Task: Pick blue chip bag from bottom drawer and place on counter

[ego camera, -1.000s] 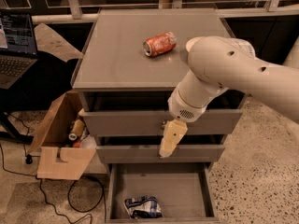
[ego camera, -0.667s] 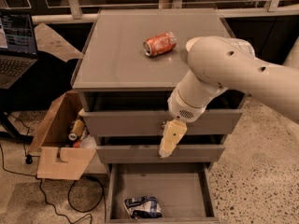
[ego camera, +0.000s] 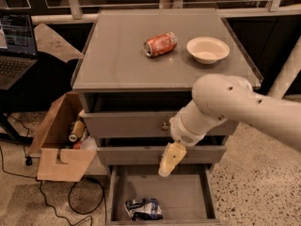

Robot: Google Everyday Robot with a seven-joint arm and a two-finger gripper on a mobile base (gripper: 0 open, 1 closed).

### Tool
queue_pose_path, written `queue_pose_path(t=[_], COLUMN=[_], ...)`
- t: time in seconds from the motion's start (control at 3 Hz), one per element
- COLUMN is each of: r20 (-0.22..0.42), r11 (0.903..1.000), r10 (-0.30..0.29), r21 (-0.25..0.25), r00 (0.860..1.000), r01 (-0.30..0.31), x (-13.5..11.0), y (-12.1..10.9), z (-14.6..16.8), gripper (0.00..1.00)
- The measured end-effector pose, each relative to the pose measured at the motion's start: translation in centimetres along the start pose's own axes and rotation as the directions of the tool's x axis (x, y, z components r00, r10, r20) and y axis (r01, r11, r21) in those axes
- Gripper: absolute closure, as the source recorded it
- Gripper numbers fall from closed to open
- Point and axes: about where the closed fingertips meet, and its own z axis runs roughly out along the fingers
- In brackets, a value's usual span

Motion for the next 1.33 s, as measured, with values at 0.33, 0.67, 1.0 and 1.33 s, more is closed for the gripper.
queue_pose_path(t=[0.33,0.67,1.0,1.33], r20=[0.014,0.024,0.030,0.016], r11=[0.9980,0.9937,0.9914,0.9857], r10=[0.060,0.103,0.112,0.112], r21=[-0.020,-0.047,-0.071,-0.128], r00=[0.998,0.994,0.993,0.994], r01=[-0.060,-0.102,-0.109,-0.109], x=[2.7,4.8,6.0,6.8], y=[0.8,1.6,2.3,2.8], z=[4.4,8.8,12.8,16.3], gripper=[0.00,0.00,0.00,0.00])
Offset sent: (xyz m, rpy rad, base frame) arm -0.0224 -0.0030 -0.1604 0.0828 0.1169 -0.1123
